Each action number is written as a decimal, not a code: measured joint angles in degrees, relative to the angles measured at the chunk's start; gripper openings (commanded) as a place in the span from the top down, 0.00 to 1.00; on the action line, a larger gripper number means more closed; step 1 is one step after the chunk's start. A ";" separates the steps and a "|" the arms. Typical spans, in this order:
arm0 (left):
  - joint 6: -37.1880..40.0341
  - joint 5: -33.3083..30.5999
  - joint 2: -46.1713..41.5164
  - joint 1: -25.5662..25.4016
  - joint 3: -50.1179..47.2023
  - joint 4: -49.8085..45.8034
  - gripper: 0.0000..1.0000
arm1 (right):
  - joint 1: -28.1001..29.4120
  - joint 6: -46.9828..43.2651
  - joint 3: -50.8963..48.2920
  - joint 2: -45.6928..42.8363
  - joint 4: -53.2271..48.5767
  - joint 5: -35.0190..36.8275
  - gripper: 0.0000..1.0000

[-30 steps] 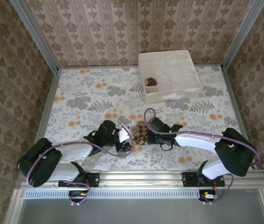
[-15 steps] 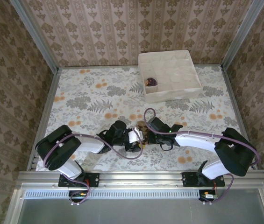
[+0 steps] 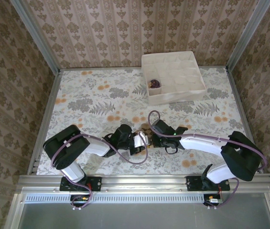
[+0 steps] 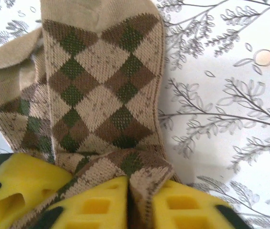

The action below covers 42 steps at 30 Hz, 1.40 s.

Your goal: Roll the socks

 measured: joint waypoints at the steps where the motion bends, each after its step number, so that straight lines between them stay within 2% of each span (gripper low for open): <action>1: 0.09 0.00 0.33 -0.11 -0.33 1.18 1.00 | -0.11 -0.33 0.37 -0.57 -1.33 0.22 0.67; 5: 1.25 -0.17 1.33 -0.63 -1.11 4.42 1.00 | -2.80 -2.32 1.64 -4.79 -5.44 -0.15 0.59; 11: 5.97 -0.72 1.46 -1.73 -1.11 4.66 1.00 | -10.38 -5.70 4.42 -7.54 -6.80 -2.32 0.55; 22: 15.06 -0.11 1.46 -3.06 -1.03 4.02 1.00 | -14.32 -11.34 9.40 11.19 -5.14 -10.29 0.52; 29: 19.98 2.67 2.69 -3.37 2.47 -0.15 1.00 | -16.35 -11.98 10.01 13.20 -3.69 -13.64 0.52; 32: 21.20 4.15 4.11 -3.34 4.50 -1.40 1.00 | -17.66 -12.26 10.01 13.94 -3.19 -15.63 0.57; 38: 22.10 5.66 5.84 -3.32 5.97 -1.16 1.00 | -20.31 -14.08 10.62 15.28 -4.50 -18.40 0.90; 42: 22.73 5.75 6.03 -3.32 6.14 -1.03 1.00 | -20.68 -14.62 10.32 14.97 -3.63 -18.86 0.98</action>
